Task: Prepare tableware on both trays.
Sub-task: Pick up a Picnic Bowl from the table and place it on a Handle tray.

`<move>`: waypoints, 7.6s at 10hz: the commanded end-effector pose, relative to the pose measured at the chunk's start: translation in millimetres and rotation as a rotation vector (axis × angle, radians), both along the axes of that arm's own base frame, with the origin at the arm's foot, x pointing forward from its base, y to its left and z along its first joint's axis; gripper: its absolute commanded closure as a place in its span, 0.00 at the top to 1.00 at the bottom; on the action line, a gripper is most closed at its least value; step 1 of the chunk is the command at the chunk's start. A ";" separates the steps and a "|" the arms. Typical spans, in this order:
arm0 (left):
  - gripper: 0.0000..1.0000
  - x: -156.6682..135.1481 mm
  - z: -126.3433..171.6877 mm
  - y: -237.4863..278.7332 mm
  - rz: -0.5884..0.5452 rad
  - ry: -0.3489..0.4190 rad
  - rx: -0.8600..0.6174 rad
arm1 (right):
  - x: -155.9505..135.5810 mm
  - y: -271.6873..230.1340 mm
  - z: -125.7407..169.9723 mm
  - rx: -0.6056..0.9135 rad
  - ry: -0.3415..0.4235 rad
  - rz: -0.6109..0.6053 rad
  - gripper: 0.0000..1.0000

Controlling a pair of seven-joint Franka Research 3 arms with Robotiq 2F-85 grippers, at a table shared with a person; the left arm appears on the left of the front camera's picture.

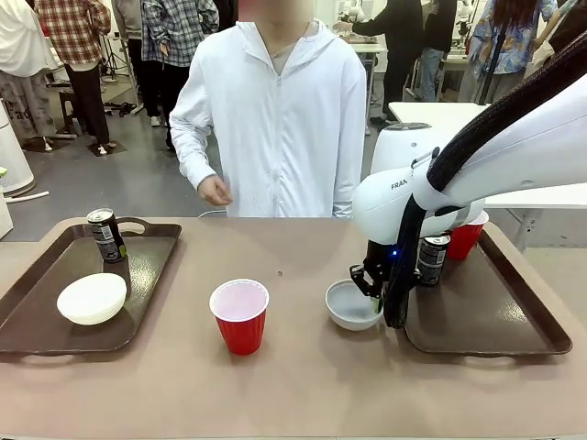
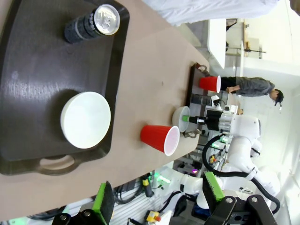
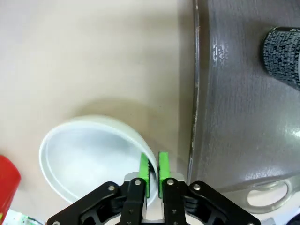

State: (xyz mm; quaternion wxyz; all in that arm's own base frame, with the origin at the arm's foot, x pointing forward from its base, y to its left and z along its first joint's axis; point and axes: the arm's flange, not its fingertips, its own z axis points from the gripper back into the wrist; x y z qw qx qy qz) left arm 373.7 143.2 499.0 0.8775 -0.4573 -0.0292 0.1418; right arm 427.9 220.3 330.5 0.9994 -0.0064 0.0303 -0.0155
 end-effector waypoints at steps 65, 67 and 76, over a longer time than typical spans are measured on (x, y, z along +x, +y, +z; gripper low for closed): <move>1.00 -1.1 0.7 3.5 -0.007 -0.011 -0.007 | -46.4 -221.4 129.9 -0.014 0.067 0.181 1.00; 1.00 -1.1 0.7 3.5 -0.007 -0.011 -0.007 | -46.4 -221.4 129.9 -0.014 0.067 0.181 1.00; 1.00 -1.1 0.7 3.5 -0.007 -0.011 -0.007 | -50.5 -391.3 161.2 1.417 -0.098 -0.151 1.00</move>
